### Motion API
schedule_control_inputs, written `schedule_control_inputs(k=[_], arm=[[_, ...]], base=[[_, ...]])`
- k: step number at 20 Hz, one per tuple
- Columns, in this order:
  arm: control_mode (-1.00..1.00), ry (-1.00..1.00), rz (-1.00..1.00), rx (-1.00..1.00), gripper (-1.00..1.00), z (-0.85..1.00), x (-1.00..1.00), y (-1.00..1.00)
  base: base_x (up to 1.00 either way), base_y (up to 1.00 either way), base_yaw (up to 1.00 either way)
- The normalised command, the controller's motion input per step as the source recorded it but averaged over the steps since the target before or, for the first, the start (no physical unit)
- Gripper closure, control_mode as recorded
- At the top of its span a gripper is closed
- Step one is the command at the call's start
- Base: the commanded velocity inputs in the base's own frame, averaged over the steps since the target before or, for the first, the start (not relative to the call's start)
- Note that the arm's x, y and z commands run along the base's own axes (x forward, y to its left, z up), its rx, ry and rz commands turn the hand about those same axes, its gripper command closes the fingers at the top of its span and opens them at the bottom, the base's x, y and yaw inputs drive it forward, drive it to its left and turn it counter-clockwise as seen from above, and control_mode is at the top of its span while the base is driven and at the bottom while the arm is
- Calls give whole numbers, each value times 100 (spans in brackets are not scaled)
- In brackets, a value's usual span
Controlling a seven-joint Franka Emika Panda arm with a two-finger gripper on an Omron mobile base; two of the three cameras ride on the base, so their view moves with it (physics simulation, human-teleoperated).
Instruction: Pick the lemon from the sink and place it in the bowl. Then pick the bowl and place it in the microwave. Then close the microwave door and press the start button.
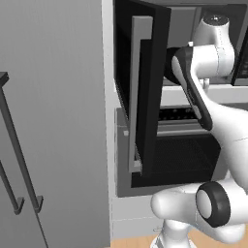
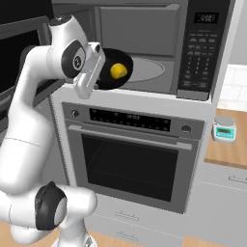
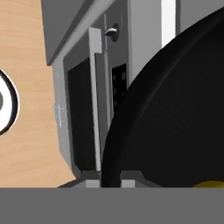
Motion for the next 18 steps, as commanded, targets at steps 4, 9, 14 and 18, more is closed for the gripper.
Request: schedule_control_inputs(k=[4, 9, 14, 18], arm=[[-100, 0, 19, 0, 100, 0, 84, 0], [-100, 0, 13, 0, 100, 0, 87, 0], [-100, 1, 13, 0, 100, 0, 78, 0], [-100, 0, 11, 0, 100, -1, 61, 0]], base=[[0, 0, 0], [0, 0, 0], [0, 0, 0], [0, 0, 0]])
